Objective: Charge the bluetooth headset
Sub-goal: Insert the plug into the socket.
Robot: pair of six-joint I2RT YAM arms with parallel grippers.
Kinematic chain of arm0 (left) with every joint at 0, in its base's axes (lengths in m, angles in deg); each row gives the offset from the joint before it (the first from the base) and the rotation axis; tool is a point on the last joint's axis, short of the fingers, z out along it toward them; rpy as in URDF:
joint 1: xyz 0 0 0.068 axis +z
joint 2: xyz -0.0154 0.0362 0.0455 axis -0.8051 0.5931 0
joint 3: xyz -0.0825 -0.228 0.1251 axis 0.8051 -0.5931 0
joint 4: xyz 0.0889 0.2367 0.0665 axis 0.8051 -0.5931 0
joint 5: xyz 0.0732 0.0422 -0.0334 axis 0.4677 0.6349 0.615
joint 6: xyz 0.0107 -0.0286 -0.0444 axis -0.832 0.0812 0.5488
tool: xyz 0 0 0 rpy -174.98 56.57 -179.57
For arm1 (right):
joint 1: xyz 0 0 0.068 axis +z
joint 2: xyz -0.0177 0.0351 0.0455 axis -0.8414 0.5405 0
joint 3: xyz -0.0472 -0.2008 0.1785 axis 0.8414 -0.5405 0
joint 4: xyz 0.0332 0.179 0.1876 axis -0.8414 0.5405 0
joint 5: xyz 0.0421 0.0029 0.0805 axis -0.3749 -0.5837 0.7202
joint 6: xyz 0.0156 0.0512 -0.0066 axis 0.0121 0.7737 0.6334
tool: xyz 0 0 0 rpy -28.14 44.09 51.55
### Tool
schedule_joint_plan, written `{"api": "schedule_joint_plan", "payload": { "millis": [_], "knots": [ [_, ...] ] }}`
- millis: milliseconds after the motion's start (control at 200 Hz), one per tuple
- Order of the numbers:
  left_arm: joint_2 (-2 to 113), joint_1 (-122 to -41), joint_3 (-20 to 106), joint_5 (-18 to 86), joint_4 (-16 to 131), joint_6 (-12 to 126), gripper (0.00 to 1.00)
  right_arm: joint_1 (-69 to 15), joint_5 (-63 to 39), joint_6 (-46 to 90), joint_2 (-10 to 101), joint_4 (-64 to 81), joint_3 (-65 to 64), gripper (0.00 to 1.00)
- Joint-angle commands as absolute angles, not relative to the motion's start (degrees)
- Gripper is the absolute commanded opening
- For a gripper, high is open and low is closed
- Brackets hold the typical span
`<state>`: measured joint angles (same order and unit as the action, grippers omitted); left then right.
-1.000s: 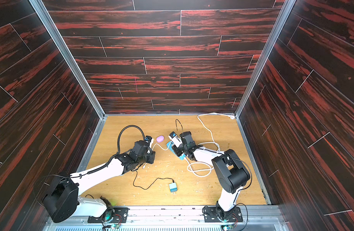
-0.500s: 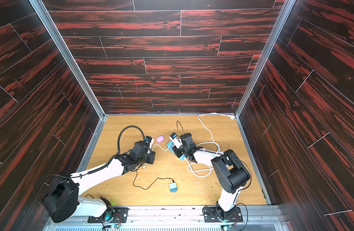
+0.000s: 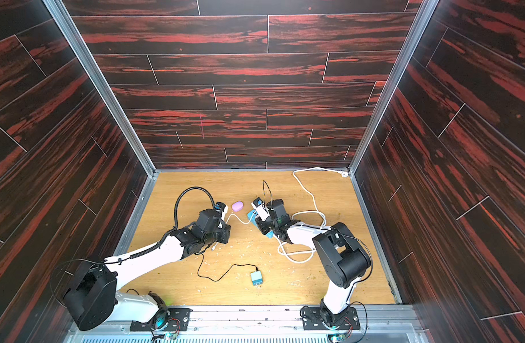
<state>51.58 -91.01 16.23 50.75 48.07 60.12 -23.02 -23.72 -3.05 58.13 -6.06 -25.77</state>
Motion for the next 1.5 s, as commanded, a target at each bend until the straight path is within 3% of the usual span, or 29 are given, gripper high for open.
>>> {"api": "schedule_joint_plan", "payload": {
  "millis": [0, 446, 917, 1237, 1498],
  "knots": [
    [50.16, -90.63, 15.51, 50.37, 48.4, 60.42, 0.0, -22.73, -25.72, -1.82, 59.54, -0.83, -27.9, 0.17],
    [50.76, -90.68, 15.73, 48.9, 48.75, 61.03, 0.0, -23.93, -31.43, -0.16, 58.97, 0.83, -27.58, 0.16],
    [51.83, -90.64, 16.55, 48.1, 49.02, 61.21, 0.01, -22.81, -30.16, 2.87, 59.73, 0.38, -27.82, 0.18],
    [52.33, -90.69, 17.17, 47.91, 48.66, 61.28, 0.01, -22.48, -29.42, 3.47, 54.83, 3.12, -25.29, 0.26],
    [52.8, -90.64, 17.28, 47.52, 48.5, 61.53, 0.01, -22.4, -29.9, 3.79, 54.3, 5.57, -23.52, 0.42]
  ]
}}
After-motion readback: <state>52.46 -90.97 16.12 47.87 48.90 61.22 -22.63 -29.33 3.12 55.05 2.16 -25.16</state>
